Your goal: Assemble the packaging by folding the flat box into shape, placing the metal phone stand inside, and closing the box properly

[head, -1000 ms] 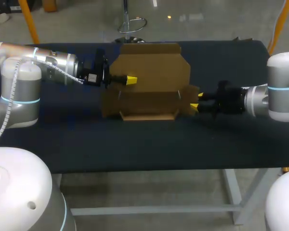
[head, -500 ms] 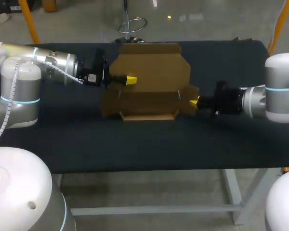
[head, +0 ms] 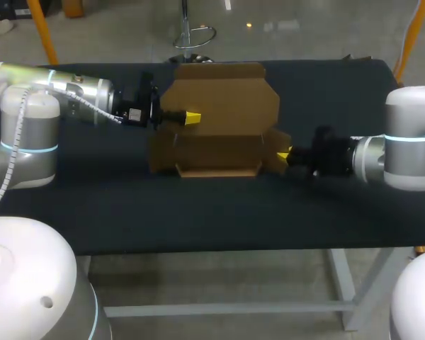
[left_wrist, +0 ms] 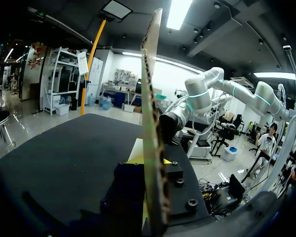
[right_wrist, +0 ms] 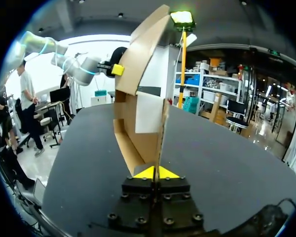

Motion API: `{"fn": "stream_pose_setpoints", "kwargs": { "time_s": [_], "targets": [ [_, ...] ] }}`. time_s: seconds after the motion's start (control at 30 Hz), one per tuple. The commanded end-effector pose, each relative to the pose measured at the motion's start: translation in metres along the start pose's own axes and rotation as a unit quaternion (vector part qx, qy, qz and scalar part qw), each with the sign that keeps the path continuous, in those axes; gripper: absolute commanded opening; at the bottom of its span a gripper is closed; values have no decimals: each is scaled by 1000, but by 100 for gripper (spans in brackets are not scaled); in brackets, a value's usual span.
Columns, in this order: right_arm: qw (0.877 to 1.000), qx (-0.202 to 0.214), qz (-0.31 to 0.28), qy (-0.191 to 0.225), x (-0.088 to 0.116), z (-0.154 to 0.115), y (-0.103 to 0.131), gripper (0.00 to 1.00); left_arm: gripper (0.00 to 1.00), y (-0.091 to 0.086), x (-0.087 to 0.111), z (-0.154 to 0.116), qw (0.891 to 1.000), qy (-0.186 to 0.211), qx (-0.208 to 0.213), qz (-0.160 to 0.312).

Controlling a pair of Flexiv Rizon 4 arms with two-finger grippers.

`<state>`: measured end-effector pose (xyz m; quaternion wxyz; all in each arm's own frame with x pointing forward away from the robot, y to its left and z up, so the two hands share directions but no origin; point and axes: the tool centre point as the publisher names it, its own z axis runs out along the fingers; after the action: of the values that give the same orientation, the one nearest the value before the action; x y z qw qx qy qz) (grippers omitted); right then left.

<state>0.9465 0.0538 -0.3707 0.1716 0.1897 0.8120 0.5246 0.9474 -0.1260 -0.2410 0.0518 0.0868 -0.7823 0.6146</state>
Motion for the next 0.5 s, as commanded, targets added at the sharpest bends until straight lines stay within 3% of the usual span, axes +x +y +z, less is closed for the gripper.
{"fn": "stream_pose_setpoints", "kwargs": {
  "time_s": [0.03, 0.27, 0.33, 0.4, 0.5],
  "targets": [
    [1000, -1, 0, -13, 11, 5, 2, 0, 0, 4, -2, 3, 1000, 1, -2, 0],
    [1000, -5, 7, -24, 20, 7, 3, 2, 0, 4, -2, 3, 1000, 1, -2, 0],
    [1000, -5, 8, -26, 23, 8, 4, 11, 0, 4, -2, 3, 1000, 1, -2, 0],
    [1000, -5, 10, -29, 25, 9, 4, 28, 0, 4, -2, 3, 1000, 1, -2, 0],
    [999, -4, 12, -31, 30, 10, 5, 35, 0, 4, -2, 3, 1000, 1, -2, 0]
  ]
}}
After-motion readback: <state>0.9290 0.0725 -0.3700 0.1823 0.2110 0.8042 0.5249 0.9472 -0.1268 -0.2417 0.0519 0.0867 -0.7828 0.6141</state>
